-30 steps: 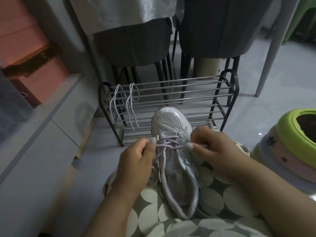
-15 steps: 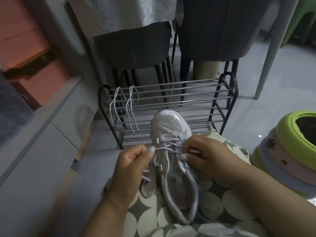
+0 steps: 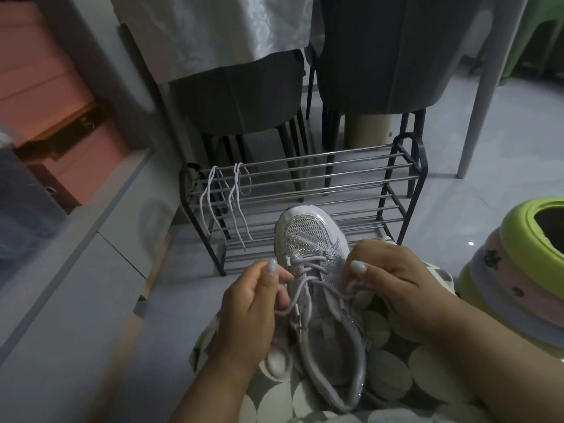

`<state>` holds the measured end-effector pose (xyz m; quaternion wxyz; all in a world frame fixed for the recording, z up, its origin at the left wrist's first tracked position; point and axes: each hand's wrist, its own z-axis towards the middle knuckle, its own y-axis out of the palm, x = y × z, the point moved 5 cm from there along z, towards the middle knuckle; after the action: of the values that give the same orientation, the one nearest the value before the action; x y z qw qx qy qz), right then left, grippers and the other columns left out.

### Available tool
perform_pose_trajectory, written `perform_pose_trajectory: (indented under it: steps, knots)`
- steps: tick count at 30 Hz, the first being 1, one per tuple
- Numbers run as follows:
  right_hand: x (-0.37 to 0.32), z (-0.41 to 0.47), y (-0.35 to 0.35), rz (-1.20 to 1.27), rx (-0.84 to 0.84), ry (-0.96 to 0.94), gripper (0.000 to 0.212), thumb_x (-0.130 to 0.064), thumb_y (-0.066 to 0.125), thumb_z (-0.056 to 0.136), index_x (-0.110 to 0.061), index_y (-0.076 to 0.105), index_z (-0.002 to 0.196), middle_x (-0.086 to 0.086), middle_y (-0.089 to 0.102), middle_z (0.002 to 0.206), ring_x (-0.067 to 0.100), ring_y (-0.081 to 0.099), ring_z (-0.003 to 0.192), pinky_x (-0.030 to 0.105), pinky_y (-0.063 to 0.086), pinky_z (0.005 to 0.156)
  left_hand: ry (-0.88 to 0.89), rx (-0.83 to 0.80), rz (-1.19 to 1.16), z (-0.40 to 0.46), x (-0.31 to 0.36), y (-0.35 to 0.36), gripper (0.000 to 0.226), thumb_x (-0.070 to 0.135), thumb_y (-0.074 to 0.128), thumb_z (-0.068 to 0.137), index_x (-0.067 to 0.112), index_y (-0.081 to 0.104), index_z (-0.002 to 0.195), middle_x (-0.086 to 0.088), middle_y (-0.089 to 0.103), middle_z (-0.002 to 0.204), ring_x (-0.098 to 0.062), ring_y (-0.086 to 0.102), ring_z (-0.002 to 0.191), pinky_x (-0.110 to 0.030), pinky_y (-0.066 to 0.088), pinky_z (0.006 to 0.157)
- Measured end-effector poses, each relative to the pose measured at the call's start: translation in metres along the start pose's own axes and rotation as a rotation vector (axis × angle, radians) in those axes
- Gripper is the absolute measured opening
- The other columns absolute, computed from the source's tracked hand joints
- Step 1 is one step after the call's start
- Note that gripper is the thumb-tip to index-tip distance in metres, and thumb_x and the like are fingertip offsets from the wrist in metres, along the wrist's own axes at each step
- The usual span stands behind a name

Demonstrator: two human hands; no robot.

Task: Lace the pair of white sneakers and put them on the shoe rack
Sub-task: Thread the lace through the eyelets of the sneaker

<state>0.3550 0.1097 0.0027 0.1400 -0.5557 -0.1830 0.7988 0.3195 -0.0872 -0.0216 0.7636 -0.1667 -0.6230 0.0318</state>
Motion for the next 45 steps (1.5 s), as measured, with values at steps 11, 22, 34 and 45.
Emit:
perform_pose_trajectory:
  steps: [11, 22, 34, 45]
  knots:
    - [0.001, 0.004, 0.005, -0.125, 0.094, 0.294, 0.01, -0.032, 0.066, 0.086, -0.024, 0.071, 0.084, -0.005, 0.07, 0.075, 0.01, 0.066, 0.071, 0.042, 0.055, 0.071, -0.121, 0.004, 0.042, 0.004, -0.005, 0.007, 0.01, 0.027, 0.06, 0.091, 0.024, 0.069, 0.087, 0.012, 0.059, 0.05, -0.001, 0.051, 0.045, -0.024, 0.042, 0.051]
    - [-0.012, 0.018, 0.02, -0.507, -0.057, 0.348, 0.011, -0.033, 0.056, 0.089, -0.027, 0.065, 0.092, -0.01, 0.063, 0.079, 0.006, 0.056, 0.071, 0.023, 0.045, 0.063, -0.144, -0.042, 0.109, 0.006, -0.001, 0.012, 0.031, 0.042, 0.044, 0.096, 0.028, 0.067, 0.083, 0.009, 0.05, 0.05, -0.011, 0.043, 0.05, -0.031, 0.037, 0.052]
    - [-0.015, 0.022, 0.026, -0.518, -0.166, 0.261, 0.005, -0.031, 0.06, 0.084, -0.03, 0.055, 0.083, -0.013, 0.052, 0.073, 0.002, 0.046, 0.064, 0.017, 0.032, 0.053, -0.015, -0.071, 0.233, 0.005, 0.007, 0.013, 0.034, 0.04, 0.042, 0.097, 0.02, 0.065, 0.083, 0.011, 0.055, 0.058, -0.002, 0.05, 0.057, -0.016, 0.041, 0.053]
    - [-0.023, 0.03, 0.024, -0.586, -0.226, 0.265, 0.016, -0.028, 0.056, 0.081, -0.022, 0.048, 0.069, -0.005, 0.052, 0.065, 0.006, 0.044, 0.058, 0.024, 0.033, 0.052, 0.083, -0.142, 0.385, 0.009, 0.014, 0.016, 0.048, 0.062, 0.034, 0.089, 0.025, 0.041, 0.061, 0.006, 0.044, 0.052, -0.006, 0.04, 0.05, -0.03, 0.036, 0.05]
